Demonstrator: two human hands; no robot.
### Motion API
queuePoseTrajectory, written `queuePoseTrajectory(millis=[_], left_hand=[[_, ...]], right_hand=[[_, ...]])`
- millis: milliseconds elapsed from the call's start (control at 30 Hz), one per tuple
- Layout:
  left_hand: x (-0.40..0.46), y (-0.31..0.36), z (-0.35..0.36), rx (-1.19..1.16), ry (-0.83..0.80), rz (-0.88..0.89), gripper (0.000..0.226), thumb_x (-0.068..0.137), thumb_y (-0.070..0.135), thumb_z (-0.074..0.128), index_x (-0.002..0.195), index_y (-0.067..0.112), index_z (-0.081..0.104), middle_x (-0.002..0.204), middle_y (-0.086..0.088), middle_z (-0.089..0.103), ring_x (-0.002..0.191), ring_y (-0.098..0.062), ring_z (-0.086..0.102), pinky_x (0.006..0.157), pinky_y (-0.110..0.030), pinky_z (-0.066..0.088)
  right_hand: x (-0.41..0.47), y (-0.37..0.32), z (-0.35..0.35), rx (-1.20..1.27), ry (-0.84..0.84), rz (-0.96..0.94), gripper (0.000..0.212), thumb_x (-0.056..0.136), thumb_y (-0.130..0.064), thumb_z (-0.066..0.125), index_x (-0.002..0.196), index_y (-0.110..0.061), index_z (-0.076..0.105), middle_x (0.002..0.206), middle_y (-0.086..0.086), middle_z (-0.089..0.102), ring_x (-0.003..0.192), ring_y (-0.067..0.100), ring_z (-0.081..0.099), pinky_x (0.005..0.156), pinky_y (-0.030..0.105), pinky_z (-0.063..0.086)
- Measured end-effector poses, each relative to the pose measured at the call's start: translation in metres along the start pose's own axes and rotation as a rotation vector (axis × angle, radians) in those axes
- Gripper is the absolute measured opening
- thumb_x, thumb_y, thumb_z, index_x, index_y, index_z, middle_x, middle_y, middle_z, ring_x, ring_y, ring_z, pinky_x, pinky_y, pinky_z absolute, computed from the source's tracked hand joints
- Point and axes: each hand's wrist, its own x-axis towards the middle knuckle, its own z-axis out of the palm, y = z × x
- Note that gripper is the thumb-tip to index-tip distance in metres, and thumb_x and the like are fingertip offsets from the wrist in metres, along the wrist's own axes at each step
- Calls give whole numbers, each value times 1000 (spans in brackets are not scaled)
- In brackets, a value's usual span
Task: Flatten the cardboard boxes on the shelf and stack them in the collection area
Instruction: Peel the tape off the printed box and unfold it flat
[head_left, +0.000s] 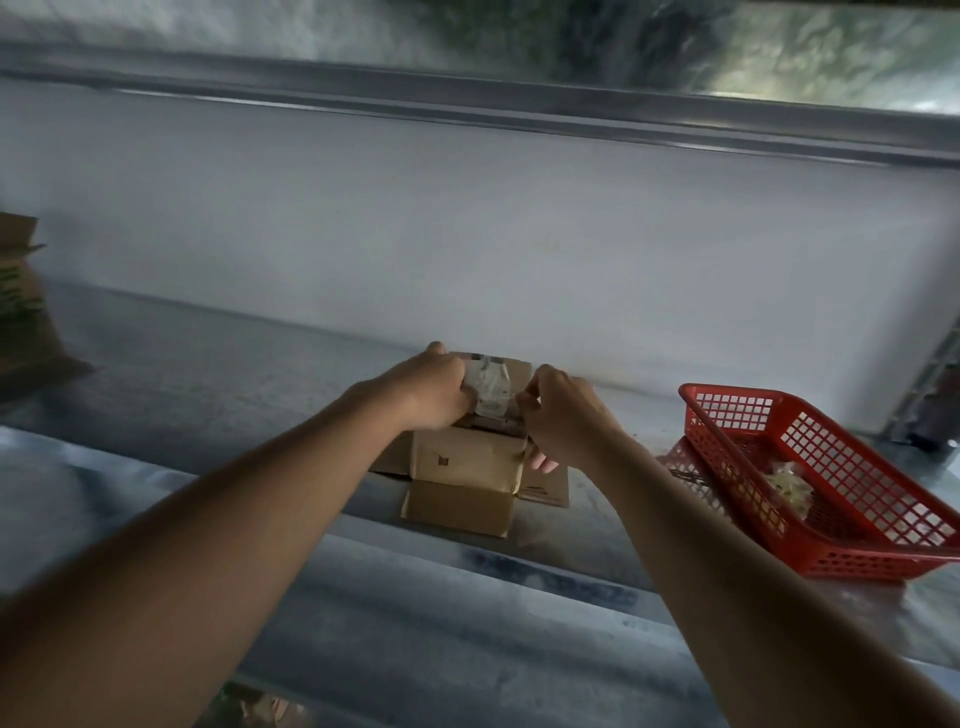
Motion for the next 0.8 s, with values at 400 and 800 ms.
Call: queuePoseTrajectory(millis=[400,800], left_hand=[[-5,-11,6,99,-240,222,78,102,70,27,166,29,8,172,12,-3,158,-11,-8,126,-41,2],[7,-16,-14,151,-366,277,58,107,56,32,162,46,14,171,17,1,158,-18,-8,126,-45,-10]], right_hand=[[9,10,-11,-139,410,-96,14,104,-19,56,92,-13,57,101,8,57,81,23,56,66,37,47],[6,42,-37,-138,515,45,12,98,-1,63,108,-6,66,113,12,61,87,19,52,69,31,40]])
